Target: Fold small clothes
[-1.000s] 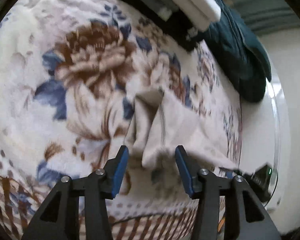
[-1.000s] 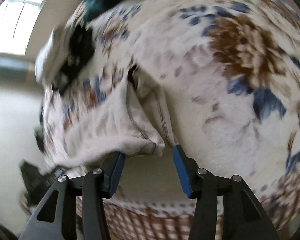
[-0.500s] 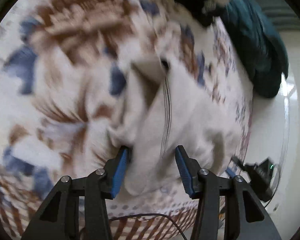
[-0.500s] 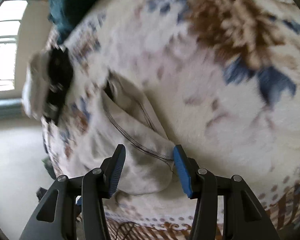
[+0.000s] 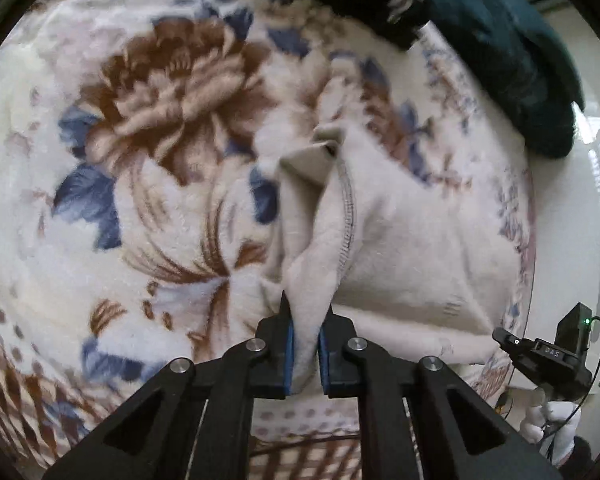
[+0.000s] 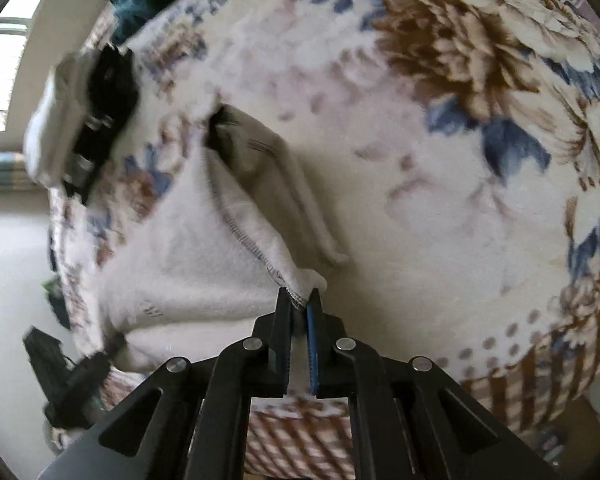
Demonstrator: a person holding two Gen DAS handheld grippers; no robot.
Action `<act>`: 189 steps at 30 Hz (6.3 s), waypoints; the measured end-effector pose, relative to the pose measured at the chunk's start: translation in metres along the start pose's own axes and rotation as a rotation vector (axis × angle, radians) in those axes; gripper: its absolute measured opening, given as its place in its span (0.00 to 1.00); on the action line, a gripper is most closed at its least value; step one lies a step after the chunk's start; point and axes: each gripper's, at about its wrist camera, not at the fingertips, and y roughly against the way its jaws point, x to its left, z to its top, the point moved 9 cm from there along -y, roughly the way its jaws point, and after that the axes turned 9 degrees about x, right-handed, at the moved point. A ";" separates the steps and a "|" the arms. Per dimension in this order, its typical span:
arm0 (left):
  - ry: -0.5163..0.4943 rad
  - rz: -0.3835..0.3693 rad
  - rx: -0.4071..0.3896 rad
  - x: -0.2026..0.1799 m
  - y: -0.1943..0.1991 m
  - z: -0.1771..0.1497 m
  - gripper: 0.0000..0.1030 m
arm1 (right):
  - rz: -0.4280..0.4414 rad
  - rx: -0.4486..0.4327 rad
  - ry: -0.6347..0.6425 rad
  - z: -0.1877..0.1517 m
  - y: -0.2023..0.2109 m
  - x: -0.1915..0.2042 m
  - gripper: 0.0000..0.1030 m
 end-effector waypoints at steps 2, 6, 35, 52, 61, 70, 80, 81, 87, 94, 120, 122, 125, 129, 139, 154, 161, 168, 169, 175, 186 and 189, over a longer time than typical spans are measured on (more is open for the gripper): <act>0.013 -0.014 0.059 0.005 -0.012 0.000 0.13 | -0.013 0.068 -0.017 0.002 -0.013 -0.006 0.08; 0.026 -0.066 0.006 0.001 0.016 -0.002 0.40 | -0.032 -0.066 0.006 0.024 0.023 0.003 0.40; -0.024 0.025 -0.136 -0.015 0.028 0.074 0.52 | -0.233 -0.054 0.339 0.105 -0.005 0.091 0.32; -0.002 -0.126 -0.113 -0.010 0.003 0.086 0.53 | 0.206 0.012 0.016 0.116 0.000 0.061 0.43; -0.057 -0.212 -0.033 -0.024 -0.034 0.106 0.63 | 0.172 0.085 0.075 0.121 -0.041 0.045 0.62; -0.120 -0.182 -0.132 -0.038 -0.019 0.105 0.14 | 0.217 0.012 0.083 0.112 -0.033 0.052 0.31; 0.070 -0.489 0.024 -0.006 -0.019 0.097 0.62 | 0.158 0.112 0.143 0.121 -0.043 0.058 0.70; 0.057 -0.489 0.038 -0.007 -0.022 0.095 0.62 | 0.147 0.126 0.159 0.121 -0.047 0.058 0.70; 0.013 -0.419 0.048 -0.019 -0.033 0.095 0.63 | 0.173 0.126 0.161 0.123 -0.052 0.060 0.63; -0.127 -0.262 -0.059 -0.037 -0.028 0.091 0.21 | 0.194 0.072 0.167 0.115 -0.047 0.071 0.30; -0.232 -0.251 -0.432 -0.059 0.261 0.185 0.16 | 0.233 -0.212 0.356 0.081 0.144 0.330 0.25; -0.245 -0.248 -0.455 -0.060 0.287 0.216 0.16 | 0.245 -0.237 0.364 0.098 0.155 0.362 0.25; -0.267 -0.221 -0.474 -0.063 0.313 0.270 0.16 | 0.266 -0.262 0.368 0.137 0.165 0.412 0.25; -0.263 -0.193 -0.452 -0.056 0.316 0.353 0.16 | 0.243 -0.284 0.375 0.211 0.157 0.468 0.25; -0.250 -0.051 -0.316 -0.035 0.235 0.508 0.17 | 0.094 -0.280 0.312 0.363 0.085 0.507 0.25; -0.208 0.123 -0.357 -0.015 0.245 0.498 0.86 | -0.127 -0.407 0.251 0.372 0.095 0.489 0.94; -0.182 0.356 -0.451 -0.017 0.266 0.419 0.97 | -0.385 -0.496 0.326 0.289 0.117 0.484 1.00; -0.185 0.407 -0.456 -0.035 0.285 0.340 0.97 | -0.419 -0.553 0.323 0.212 0.151 0.478 1.00; -0.183 0.410 -0.460 -0.039 0.292 0.329 0.97 | -0.429 -0.569 0.332 0.199 0.161 0.479 1.00; -0.200 0.409 -0.517 -0.067 0.339 0.273 0.97 | -0.437 -0.638 0.374 0.120 0.222 0.486 1.00; -0.251 0.417 -0.639 -0.118 0.434 0.144 0.97 | -0.386 -0.778 0.476 -0.041 0.350 0.495 1.00; -0.245 0.411 -0.667 -0.126 0.456 0.110 0.97 | -0.374 -0.806 0.497 -0.078 0.377 0.496 1.00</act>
